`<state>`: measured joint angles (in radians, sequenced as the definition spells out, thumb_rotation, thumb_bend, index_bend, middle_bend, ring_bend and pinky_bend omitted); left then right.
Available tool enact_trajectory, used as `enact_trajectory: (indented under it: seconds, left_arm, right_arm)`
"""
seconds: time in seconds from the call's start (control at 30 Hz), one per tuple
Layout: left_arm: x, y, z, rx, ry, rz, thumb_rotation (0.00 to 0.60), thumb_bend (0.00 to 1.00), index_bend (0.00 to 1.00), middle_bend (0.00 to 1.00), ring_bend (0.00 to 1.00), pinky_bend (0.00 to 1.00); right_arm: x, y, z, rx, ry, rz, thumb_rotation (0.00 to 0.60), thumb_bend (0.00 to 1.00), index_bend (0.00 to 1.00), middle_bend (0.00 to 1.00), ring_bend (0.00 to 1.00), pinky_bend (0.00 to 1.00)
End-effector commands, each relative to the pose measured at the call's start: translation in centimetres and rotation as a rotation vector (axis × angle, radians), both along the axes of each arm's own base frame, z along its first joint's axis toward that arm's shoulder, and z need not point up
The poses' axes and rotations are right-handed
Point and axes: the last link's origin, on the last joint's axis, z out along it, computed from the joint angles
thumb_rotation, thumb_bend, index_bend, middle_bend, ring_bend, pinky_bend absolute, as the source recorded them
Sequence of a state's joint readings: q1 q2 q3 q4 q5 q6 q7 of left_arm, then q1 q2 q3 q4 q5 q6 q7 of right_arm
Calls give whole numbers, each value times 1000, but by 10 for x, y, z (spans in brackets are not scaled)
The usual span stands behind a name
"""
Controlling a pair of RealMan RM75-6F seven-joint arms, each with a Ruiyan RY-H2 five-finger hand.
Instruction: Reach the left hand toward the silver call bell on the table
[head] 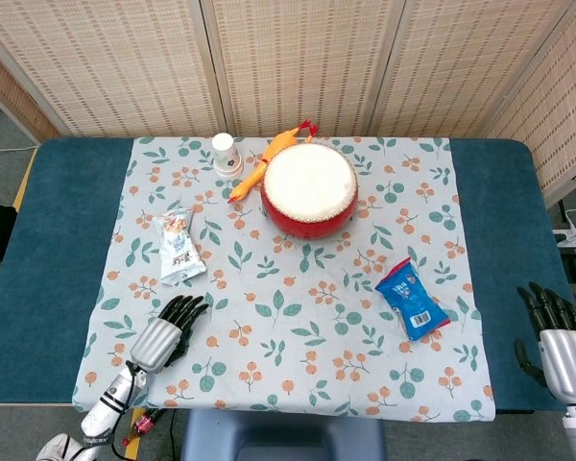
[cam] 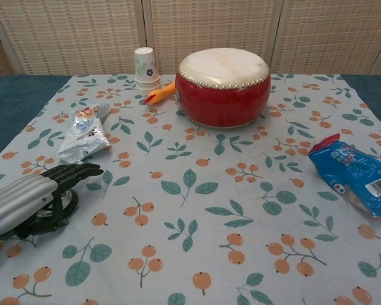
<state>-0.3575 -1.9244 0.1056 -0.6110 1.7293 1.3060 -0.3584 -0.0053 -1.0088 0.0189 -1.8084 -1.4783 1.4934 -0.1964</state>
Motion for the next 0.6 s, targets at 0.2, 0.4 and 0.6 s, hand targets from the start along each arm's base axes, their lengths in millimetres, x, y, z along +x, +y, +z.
enact_trajectory:
  seconds: [0.2,0.4,0.6]
  left_arm:
    - [21,-10,65,177,-57,-199,600,1000,0,0,0,84]
    - [11,-31,121,223,71,-217,600,1000,0,0,0,126]
    - [-16,-31,147,285,130,-77,600,1000,0,0,0,140]
  right_arm:
    - [-1,0,-2,9,2,-6,600,429,0,0,0,98]
    - [-2,-3,-6,25,12,-10,600,430,0,0,0,98]
    - [-1,-5,-7,21,19,-4,600,429,0,0,0,98]
